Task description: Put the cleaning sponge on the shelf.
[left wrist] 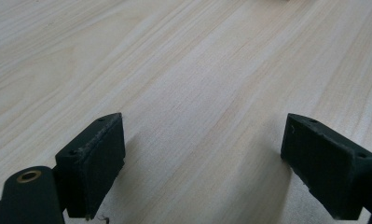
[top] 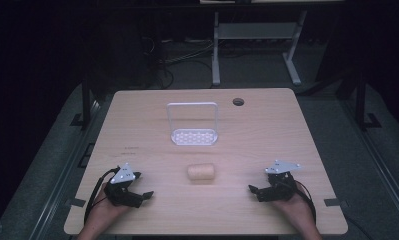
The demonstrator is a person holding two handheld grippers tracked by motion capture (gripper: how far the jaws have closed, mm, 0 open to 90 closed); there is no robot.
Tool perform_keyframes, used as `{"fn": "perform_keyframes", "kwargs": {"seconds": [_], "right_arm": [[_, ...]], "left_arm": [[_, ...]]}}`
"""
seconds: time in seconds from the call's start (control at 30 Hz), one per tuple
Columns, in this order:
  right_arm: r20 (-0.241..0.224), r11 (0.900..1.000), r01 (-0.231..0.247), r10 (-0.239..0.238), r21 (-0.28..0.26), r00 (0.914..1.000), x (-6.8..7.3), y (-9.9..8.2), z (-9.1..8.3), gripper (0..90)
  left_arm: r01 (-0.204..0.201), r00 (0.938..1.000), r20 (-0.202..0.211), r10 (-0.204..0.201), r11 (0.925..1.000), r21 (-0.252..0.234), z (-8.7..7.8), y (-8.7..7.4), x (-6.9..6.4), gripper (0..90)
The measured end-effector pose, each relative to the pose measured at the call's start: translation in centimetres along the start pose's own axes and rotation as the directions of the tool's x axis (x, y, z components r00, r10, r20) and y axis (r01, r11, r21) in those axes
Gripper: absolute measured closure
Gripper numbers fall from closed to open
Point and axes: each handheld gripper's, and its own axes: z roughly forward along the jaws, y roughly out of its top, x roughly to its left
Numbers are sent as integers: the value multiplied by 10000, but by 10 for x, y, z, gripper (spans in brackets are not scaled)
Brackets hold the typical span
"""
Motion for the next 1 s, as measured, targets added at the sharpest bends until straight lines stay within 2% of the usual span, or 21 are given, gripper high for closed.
{"fn": "perform_keyframes", "kwargs": {"seconds": [0.27,0.37,0.43,0.53,0.7,0.8,1.0], "right_arm": [[-18,9994,254,-253,222,9997,0,7,0,82],[-248,9993,370,-370,-9,9990,1,15,-2,82],[-264,9992,393,-393,2,9989,1,17,-3,82],[-419,9976,685,-688,-77,9968,3,25,-2,82],[-690,9967,783,-797,-228,9944,6,34,-1,82],[-802,9936,1083,-1105,-316,9906,9,43,-1,82],[-1090,9896,1326,-1380,-550,9844,12,58,-1,82]], "left_arm": [[6,10000,6,-6,10000,4,0,0,0,132],[3,10000,7,-3,10000,3,0,0,0,132],[4,10000,8,-4,10000,3,0,0,0,132],[8,10000,8,-8,10000,2,0,0,0,132],[9,10000,10,-9,10000,3,0,0,0,131],[7,10000,15,-7,10000,4,0,0,0,131],[4,10000,20,-4,10000,0,0,0,0,132]]}}
